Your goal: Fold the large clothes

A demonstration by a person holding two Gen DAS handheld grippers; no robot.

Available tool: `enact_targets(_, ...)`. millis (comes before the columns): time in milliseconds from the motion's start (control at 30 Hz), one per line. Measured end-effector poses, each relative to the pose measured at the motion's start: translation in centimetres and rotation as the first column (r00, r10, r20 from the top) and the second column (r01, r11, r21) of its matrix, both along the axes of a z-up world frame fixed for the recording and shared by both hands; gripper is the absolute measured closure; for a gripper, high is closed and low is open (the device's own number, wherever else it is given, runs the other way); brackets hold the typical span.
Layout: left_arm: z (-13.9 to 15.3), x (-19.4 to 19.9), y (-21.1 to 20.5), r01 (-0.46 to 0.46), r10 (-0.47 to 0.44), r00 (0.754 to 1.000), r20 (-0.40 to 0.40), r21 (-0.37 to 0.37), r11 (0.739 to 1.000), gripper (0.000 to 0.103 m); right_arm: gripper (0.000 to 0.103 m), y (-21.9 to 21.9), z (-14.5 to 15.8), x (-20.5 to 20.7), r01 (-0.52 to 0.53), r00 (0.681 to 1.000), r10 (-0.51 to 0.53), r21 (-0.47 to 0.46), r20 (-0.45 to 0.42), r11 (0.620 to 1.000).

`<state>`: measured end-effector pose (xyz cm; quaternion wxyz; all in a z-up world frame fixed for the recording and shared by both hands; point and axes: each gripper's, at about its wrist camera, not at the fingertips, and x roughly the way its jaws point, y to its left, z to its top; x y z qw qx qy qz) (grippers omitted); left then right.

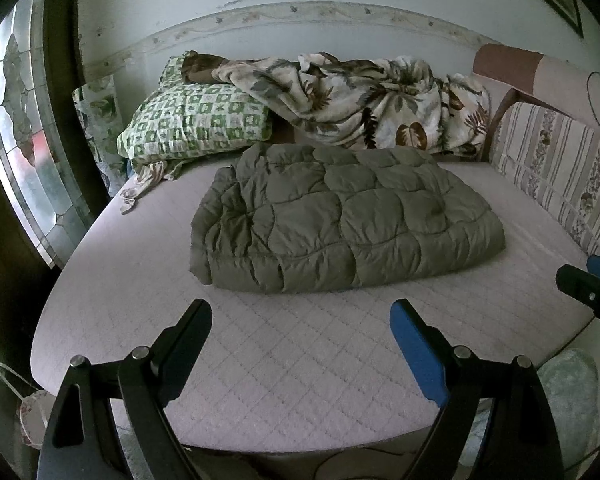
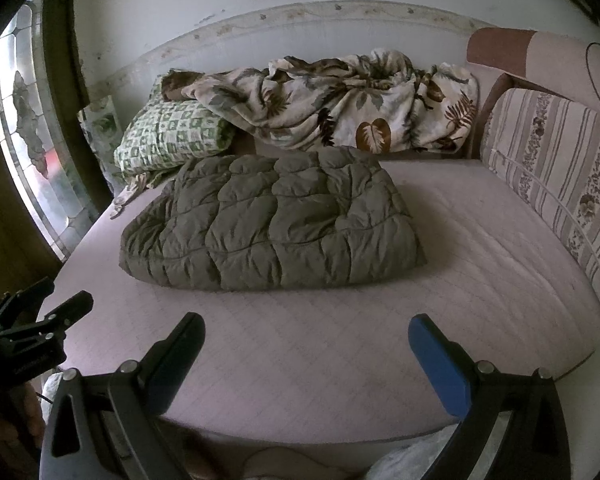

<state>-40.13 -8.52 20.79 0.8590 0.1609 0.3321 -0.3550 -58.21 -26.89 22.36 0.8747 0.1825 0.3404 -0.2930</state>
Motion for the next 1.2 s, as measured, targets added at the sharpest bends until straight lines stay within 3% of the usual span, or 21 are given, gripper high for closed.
enact_targets(1200, -1.2, 3.9, -2.1, -0.041, 0.042, 0.998, -0.050, 0.020, 0.999, 0.012, 0.000, -2.6, -0.5, 3.8, -0.005, 0.999, 0.005, 0.005, -0.038, 1.000)
